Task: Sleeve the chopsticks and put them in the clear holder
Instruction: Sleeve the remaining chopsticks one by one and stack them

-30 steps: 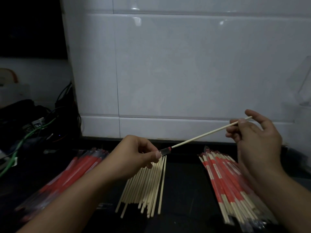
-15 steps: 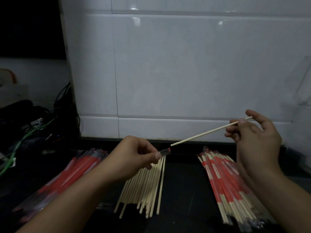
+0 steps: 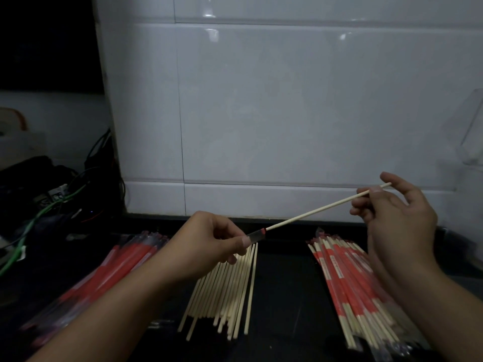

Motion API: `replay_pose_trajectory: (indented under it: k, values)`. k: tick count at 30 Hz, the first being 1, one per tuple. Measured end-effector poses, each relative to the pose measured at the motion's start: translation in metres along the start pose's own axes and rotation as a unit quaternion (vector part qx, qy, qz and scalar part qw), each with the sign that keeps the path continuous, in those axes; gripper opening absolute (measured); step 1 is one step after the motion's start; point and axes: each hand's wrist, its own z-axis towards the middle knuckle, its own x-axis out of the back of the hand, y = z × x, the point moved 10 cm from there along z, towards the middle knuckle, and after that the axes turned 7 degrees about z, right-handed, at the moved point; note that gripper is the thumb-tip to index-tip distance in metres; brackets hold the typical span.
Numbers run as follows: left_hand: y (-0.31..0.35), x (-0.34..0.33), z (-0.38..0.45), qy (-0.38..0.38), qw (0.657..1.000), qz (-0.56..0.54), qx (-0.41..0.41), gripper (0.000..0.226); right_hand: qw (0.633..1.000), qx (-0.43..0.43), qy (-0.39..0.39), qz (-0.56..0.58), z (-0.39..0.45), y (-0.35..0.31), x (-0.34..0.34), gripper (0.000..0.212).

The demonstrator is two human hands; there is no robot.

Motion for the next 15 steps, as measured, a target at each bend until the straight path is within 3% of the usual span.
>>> replay_pose_trajectory:
  k: [15]
  values:
    - [0.0051, -0.0056, -0.0006, -0.024, 1.0, -0.001, -0.014, 0.006, 0.999, -0.018, -0.03, 0.001, -0.0049, 0.0073, -0.0092, 0.025]
